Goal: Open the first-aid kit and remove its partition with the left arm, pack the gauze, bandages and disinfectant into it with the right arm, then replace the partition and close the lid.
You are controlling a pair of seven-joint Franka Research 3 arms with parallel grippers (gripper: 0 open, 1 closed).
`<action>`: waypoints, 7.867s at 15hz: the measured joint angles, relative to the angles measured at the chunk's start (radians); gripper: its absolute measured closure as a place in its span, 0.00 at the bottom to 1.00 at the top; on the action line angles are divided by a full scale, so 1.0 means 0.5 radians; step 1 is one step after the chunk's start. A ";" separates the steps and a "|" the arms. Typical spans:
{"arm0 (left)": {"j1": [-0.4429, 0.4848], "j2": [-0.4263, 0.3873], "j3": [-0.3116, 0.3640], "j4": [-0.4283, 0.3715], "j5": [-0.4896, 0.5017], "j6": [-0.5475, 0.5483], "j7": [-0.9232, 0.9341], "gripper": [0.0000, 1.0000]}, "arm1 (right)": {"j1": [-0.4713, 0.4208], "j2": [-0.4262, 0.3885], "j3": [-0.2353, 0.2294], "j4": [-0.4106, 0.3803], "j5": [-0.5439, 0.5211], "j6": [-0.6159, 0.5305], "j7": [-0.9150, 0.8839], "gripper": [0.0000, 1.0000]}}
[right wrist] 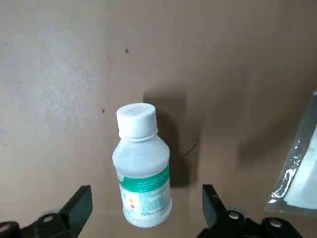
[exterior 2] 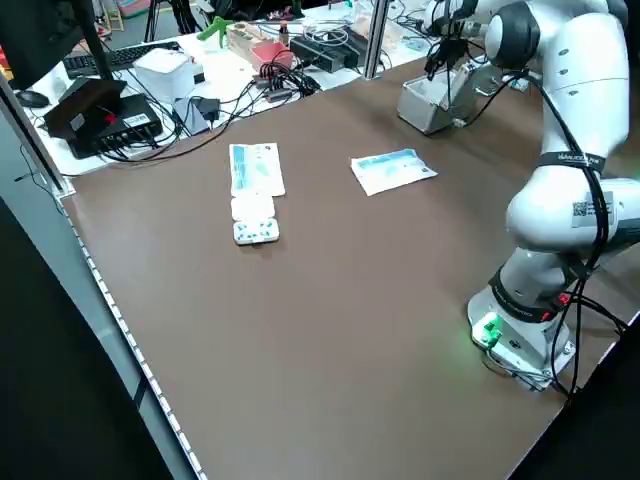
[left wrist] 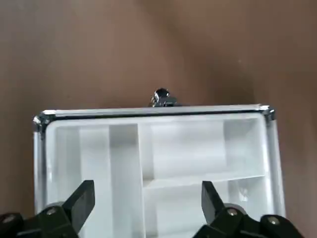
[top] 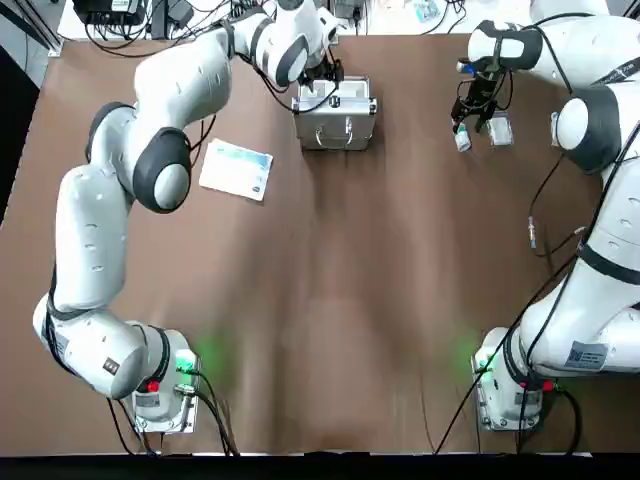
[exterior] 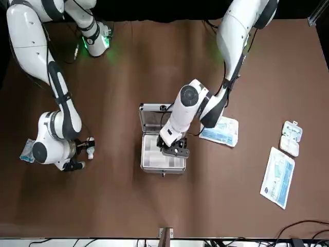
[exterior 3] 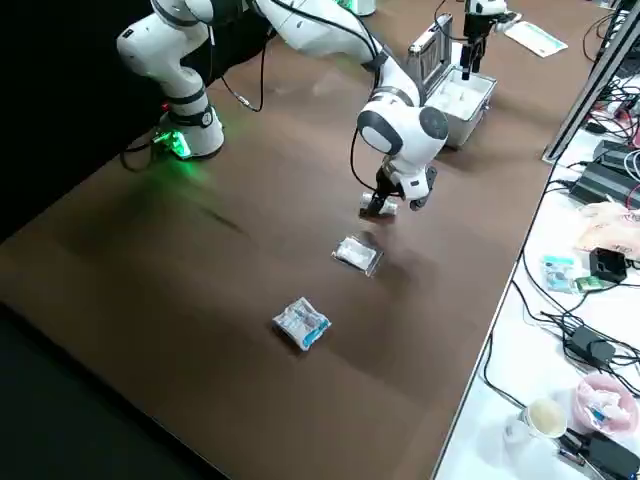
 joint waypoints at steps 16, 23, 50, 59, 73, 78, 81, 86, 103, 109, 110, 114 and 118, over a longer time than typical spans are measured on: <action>-0.065 0.113 0.114 0.105 0.020 0.017 0.030 0.09 | 0.000 0.013 0.009 -0.055 -0.001 0.005 -0.095 0.24; -0.086 0.155 0.119 0.118 0.020 0.028 0.052 0.24 | 0.000 0.017 0.009 -0.068 -0.002 0.021 -0.095 0.43; -0.124 0.154 0.083 0.184 0.020 -0.225 0.062 0.52 | 0.008 0.017 0.039 0.192 0.002 -0.183 0.156 0.60; -0.113 0.151 0.049 0.188 0.020 -0.348 0.062 0.54 | 0.032 0.017 0.042 0.203 0.002 -0.239 0.193 0.60; -0.117 0.149 0.063 0.192 0.020 -0.350 0.022 0.97 | 0.099 0.017 0.044 0.278 0.051 -0.284 0.301 0.60; -0.110 0.115 0.060 0.200 0.018 -0.371 0.020 0.97 | 0.102 0.017 0.046 0.284 0.098 -0.286 0.308 0.60; -0.108 0.034 0.060 0.202 0.019 -0.408 0.020 0.97 | 0.115 0.017 0.049 0.299 0.123 -0.286 0.352 0.60; -0.106 -0.138 0.062 0.205 0.020 -0.517 0.041 0.97 | 0.212 0.016 0.056 0.432 0.334 -0.378 0.555 0.60; 0.682 -0.218 0.070 0.134 0.022 -0.718 0.800 0.97 | 0.857 0.140 0.066 0.641 0.747 0.300 1.088 0.60; 0.713 0.067 0.073 0.121 0.022 -0.624 0.992 0.97 | 0.936 0.216 0.066 0.644 0.748 0.354 1.087 0.58; 0.713 0.102 0.074 0.121 0.022 -0.581 1.004 0.97 | 0.938 0.216 0.066 0.648 0.748 0.354 1.087 0.58; 0.716 0.188 0.076 0.121 0.022 -0.484 0.987 0.97 | 0.938 0.214 0.065 0.669 0.748 0.354 1.086 0.27; 0.717 0.220 0.076 0.121 0.022 -0.390 0.815 0.97 | 0.937 0.212 0.062 0.697 0.748 0.348 1.086 0.13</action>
